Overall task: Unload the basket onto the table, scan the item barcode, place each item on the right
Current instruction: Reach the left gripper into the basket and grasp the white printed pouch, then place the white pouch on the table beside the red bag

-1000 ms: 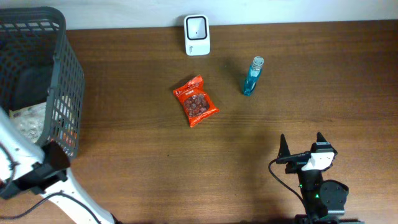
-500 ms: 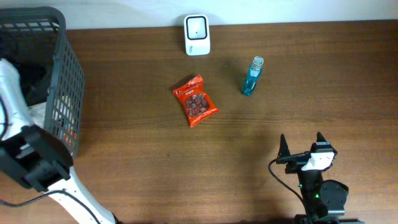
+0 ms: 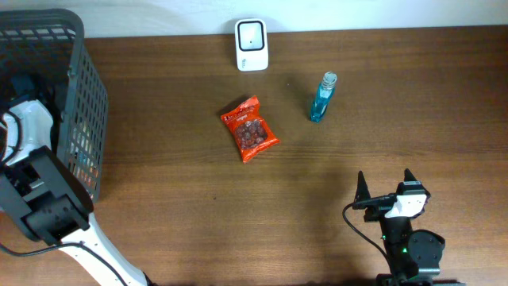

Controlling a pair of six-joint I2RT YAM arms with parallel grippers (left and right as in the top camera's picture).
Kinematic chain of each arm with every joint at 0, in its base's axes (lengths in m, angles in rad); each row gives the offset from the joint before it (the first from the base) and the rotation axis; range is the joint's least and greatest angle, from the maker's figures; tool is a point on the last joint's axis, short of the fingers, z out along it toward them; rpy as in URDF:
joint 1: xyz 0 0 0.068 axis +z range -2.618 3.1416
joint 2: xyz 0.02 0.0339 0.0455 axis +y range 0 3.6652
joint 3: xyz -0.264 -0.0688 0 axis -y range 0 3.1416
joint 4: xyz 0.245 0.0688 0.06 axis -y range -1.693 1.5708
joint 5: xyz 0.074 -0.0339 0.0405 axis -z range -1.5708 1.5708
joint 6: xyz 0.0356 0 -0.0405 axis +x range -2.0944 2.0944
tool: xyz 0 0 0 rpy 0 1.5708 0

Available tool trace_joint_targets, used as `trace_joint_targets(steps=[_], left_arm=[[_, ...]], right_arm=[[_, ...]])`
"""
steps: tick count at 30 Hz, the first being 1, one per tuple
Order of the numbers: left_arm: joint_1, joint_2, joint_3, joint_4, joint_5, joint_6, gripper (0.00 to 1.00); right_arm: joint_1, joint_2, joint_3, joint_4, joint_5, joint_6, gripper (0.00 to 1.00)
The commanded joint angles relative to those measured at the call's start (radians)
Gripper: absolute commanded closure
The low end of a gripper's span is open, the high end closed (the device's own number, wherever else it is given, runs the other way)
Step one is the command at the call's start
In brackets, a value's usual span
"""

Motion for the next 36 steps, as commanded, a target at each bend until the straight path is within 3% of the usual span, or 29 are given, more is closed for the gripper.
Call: trace_joint_targets(steps=[1, 5, 6, 13, 18, 22, 26, 30, 36], left_arm=[[0.003, -0.004, -0.029, -0.002, -0.011, -0.008, 0.62], [0.003, -0.026, 0.033, -0.034, -0.016, 0.08, 0.96], [0.003, -0.049, 0.078, -0.071, -0.016, 0.082, 1.0], [0.002, -0.336, 0.341, -0.172, 0.032, 0.082, 1.0], [-0.019, -0.661, 0.381, -0.133, 0.425, 0.081, 1.0], [-0.206, -0.743, 0.381, -0.204, 0.6, 0.082, 1.0], [-0.499, -0.68, 0.363, -0.293, 0.575, 0.173, 1.0], [-0.789, -0.474, 0.307, -0.411, 0.216, 0.171, 1.0], [-0.931, -0.153, 0.299, -0.49, -0.053, 0.171, 1.0]], right_arm=[[-0.006, -0.008, -0.009, -0.001, 0.005, 0.004, 0.01], [-0.006, -0.008, -0.009, -0.001, 0.005, 0.003, 0.02], [-0.006, -0.008, -0.009, 0.0, 0.005, 0.004, 0.02], [-0.006, -0.008, -0.009, -0.001, 0.005, 0.004, 0.01], [-0.006, -0.008, -0.009, -0.001, 0.005, 0.003, 0.02], [-0.006, -0.008, -0.009, 0.0, 0.005, 0.004, 0.02], [-0.006, -0.008, -0.009, -0.001, 0.005, 0.004, 0.02], [-0.006, -0.008, -0.009, 0.0, 0.005, 0.004, 0.02], [-0.006, -0.008, -0.009, 0.0, 0.005, 0.003, 0.01]])
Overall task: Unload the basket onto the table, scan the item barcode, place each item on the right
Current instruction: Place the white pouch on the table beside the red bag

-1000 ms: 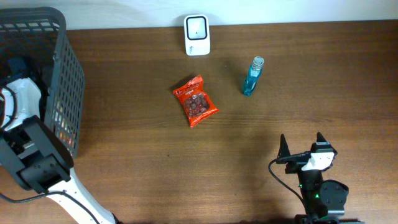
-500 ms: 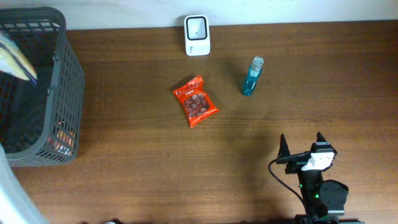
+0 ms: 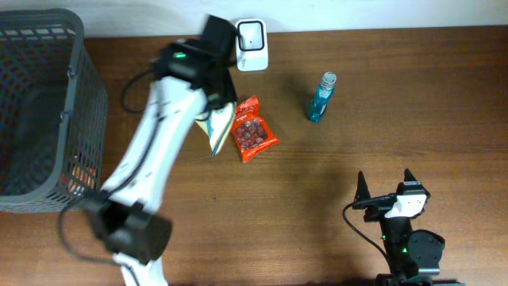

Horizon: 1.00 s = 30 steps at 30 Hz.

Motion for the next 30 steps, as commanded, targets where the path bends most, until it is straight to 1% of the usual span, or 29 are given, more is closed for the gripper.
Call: trace_joint_targets(steps=[1, 4, 6, 7, 8, 12, 13, 14, 15, 16, 18, 21, 22, 23, 24, 25, 27, 28, 30], left_arm=[[-0.038, 0.158, 0.0, -0.034, -0.217, 0.015, 1.0], [-0.038, 0.282, 0.0, -0.039, -0.21, 0.015, 1.0], [-0.038, 0.353, 0.0, -0.027, -0.167, 0.015, 1.0], [-0.039, 0.374, 0.0, -0.023, -0.143, 0.015, 1.0], [-0.042, 0.406, 0.0, -0.013, -0.066, 0.015, 0.99], [-0.064, 0.435, 0.0, 0.034, 0.072, 0.016, 0.96], [-0.073, 0.435, 0.0, 0.045, 0.081, 0.016, 0.93], [-0.09, 0.435, 0.0, 0.06, 0.081, 0.02, 0.87], [-0.097, 0.435, 0.0, 0.065, 0.081, 0.02, 0.85], [-0.104, 0.435, 0.0, 0.069, 0.087, 0.03, 0.83], [-0.11, 0.435, 0.003, 0.082, 0.148, 0.05, 0.83], [-0.109, 0.435, 0.02, 0.086, 0.156, 0.082, 0.79], [-0.104, 0.435, 0.042, 0.077, 0.156, 0.1, 0.7], [-0.095, 0.435, 0.09, 0.041, 0.155, 0.107, 0.28], [-0.087, 0.435, 0.145, 0.009, 0.151, 0.131, 0.08], [-0.081, 0.435, 0.203, -0.033, 0.131, 0.142, 0.05], [-0.061, 0.435, 0.369, -0.145, 0.082, 0.145, 0.05], [-0.046, 0.435, 0.481, -0.209, 0.068, 0.156, 0.05], [-0.011, 0.435, 0.686, -0.305, 0.068, 0.188, 0.02]], right_arm=[[-0.006, -0.008, -0.009, 0.0, 0.005, 0.003, 0.02], [-0.006, -0.008, -0.009, -0.001, 0.005, 0.003, 0.02], [-0.006, -0.008, -0.009, 0.0, 0.005, 0.003, 0.02], [-0.006, -0.008, -0.009, -0.001, 0.005, 0.003, 0.02], [-0.006, -0.008, -0.009, 0.0, 0.005, 0.003, 0.02], [-0.006, -0.008, -0.009, -0.001, 0.005, 0.003, 0.02], [-0.006, -0.008, -0.009, 0.0, 0.005, 0.003, 0.02], [-0.006, -0.008, -0.009, 0.0, 0.005, 0.003, 0.02], [-0.006, -0.008, -0.009, -0.001, 0.005, 0.003, 0.02], [-0.006, -0.008, -0.009, 0.0, 0.005, 0.003, 0.02], [-0.006, -0.008, -0.009, 0.0, 0.005, 0.003, 0.02], [-0.006, -0.008, -0.009, 0.0, 0.005, 0.003, 0.02], [-0.006, -0.008, -0.009, 0.0, 0.005, 0.003, 0.01], [-0.006, -0.008, -0.009, -0.001, 0.005, 0.003, 0.01], [-0.006, -0.008, -0.009, -0.001, 0.005, 0.003, 0.01], [-0.006, -0.008, -0.009, 0.0, 0.005, 0.003, 0.02], [-0.006, -0.008, -0.009, -0.001, 0.005, 0.003, 0.02], [-0.006, -0.008, -0.009, 0.0, 0.005, 0.003, 0.02], [-0.006, -0.008, -0.009, -0.001, 0.005, 0.003, 0.02]])
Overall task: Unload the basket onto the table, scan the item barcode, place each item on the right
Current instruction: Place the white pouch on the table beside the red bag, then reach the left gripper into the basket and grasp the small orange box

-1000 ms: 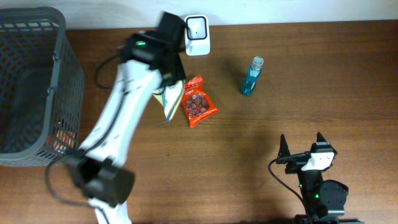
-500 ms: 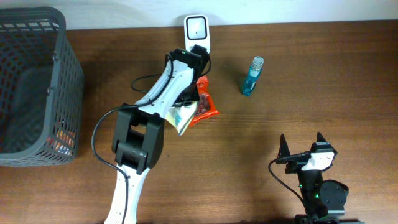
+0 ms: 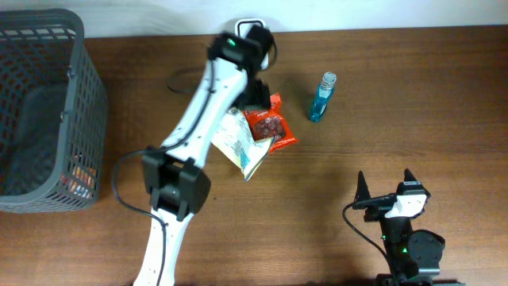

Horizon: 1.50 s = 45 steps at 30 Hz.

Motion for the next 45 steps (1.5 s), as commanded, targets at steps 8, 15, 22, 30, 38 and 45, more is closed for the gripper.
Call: trace_joint_targets(steps=[8, 15, 22, 30, 38, 45], left_arm=[[0.416, -0.246, 0.622, -0.11, -0.026, 0.179, 0.01], [0.978, -0.313, 0.537, -0.11, -0.01, 0.179, 0.06], [1.103, -0.313, 0.047, -0.078, 0.018, 0.237, 0.05], [1.103, -0.313, -0.46, 0.093, 0.059, 0.386, 0.24], [1.103, -0.313, -0.781, 0.207, 0.059, 0.401, 0.33], [1.103, -0.313, -0.847, 0.314, 0.047, 0.415, 0.32]], right_arm=[[-0.006, -0.007, -0.009, 0.0, 0.005, 0.004, 0.02], [-0.006, -0.007, -0.009, 0.0, 0.005, 0.004, 0.02], [-0.006, -0.007, -0.009, 0.0, 0.005, 0.004, 0.02], [-0.006, -0.007, -0.009, 0.0, 0.005, 0.004, 0.02], [-0.006, -0.007, -0.009, 0.0, 0.005, 0.004, 0.02], [-0.006, -0.007, -0.009, 0.0, 0.005, 0.004, 0.02]])
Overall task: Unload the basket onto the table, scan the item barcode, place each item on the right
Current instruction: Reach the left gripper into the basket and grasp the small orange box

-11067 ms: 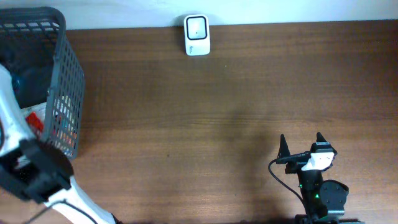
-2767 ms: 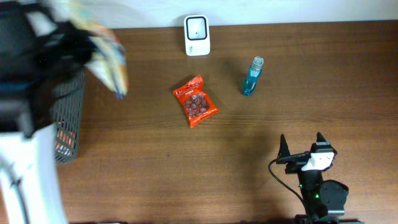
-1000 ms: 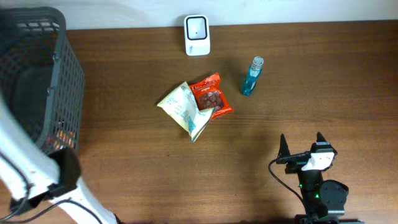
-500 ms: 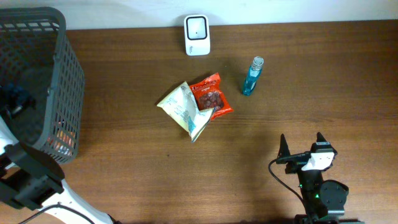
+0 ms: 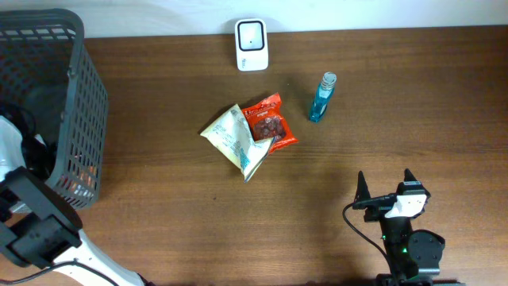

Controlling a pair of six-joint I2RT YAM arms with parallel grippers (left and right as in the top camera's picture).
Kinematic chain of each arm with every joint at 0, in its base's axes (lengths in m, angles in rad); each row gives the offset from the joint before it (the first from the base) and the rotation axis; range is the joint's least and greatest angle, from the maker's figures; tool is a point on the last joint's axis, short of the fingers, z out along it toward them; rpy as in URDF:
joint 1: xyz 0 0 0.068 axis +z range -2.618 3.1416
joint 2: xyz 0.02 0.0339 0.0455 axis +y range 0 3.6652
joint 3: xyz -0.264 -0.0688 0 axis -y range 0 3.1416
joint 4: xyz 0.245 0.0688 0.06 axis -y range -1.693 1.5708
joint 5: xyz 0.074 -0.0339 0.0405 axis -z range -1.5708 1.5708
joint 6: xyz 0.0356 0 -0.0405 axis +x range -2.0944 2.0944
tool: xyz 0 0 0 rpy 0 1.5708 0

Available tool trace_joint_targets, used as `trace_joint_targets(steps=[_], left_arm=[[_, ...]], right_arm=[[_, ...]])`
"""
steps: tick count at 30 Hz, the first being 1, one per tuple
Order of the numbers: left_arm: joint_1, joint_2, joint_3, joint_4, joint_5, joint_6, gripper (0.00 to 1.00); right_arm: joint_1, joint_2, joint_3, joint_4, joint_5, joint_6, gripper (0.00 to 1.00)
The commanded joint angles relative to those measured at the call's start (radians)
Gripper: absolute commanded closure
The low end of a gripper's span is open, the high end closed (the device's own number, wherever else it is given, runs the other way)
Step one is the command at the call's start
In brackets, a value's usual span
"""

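A white barcode scanner (image 5: 252,44) stands at the table's far edge. In front of it a pale snack packet (image 5: 232,140) lies flat, its right edge overlapping a red snack packet (image 5: 272,121). A blue bottle (image 5: 321,98) stands to the right of them. My left arm (image 5: 9,155) is at the far left beside the basket; its end reaches in behind the basket wall, and the fingers are hidden. My right gripper (image 5: 385,185) rests near the front right, fingers apart and nothing between them.
A dark grey mesh basket (image 5: 79,95) fills the left end of the table, with something orange showing low through its wall. The table's far edge runs just behind the scanner.
My left arm was stretched across the table with its gripper by the scanner over the packets; now it is back at the basket. The pale packet lies free on the table. The right arm is unchanged.
First my left arm was at the basket, with only the red packet and bottle before the scanner. Then it was out by the scanner with the pale packet. Later the red packet sat further right with the pale one beside it. Now the arm is back at the basket.
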Motion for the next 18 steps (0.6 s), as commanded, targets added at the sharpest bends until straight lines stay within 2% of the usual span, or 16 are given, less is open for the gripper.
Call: trace_joint_targets(steps=[1, 2, 5, 6, 7, 8, 11, 13, 18], left_arm=[[0.002, 0.0, -0.024, 0.039, -0.003, 0.021, 0.33], [0.002, 0.0, -0.024, 0.058, -0.007, 0.021, 0.33], [0.003, 0.0, -0.024, 0.109, -0.02, 0.021, 0.41], [0.003, 0.0, -0.024, 0.124, -0.02, 0.021, 0.46], [0.003, 0.0, -0.024, 0.136, -0.02, 0.021, 0.56], [0.003, 0.0, -0.024, 0.143, -0.02, 0.021, 0.62], [0.003, 0.0, -0.024, 0.165, -0.054, 0.021, 0.7], [0.003, 0.0, -0.024, 0.18, -0.125, 0.02, 0.8], [0.003, 0.0, -0.013, 0.199, -0.125, 0.02, 0.9]], right_arm=[[-0.006, -0.007, -0.009, 0.0, 0.005, 0.003, 0.02], [-0.006, -0.007, -0.009, 0.0, 0.005, 0.003, 0.02], [-0.006, -0.007, -0.009, 0.0, 0.005, 0.003, 0.01], [-0.006, -0.007, -0.009, -0.001, 0.005, 0.003, 0.02], [-0.006, -0.007, -0.009, 0.0, 0.005, 0.003, 0.02], [-0.006, -0.007, -0.009, -0.001, 0.005, 0.003, 0.02], [-0.006, -0.007, -0.009, 0.0, 0.005, 0.003, 0.02], [-0.006, -0.007, -0.009, -0.001, 0.005, 0.003, 0.02], [-0.006, -0.007, -0.009, 0.0, 0.005, 0.003, 0.02]])
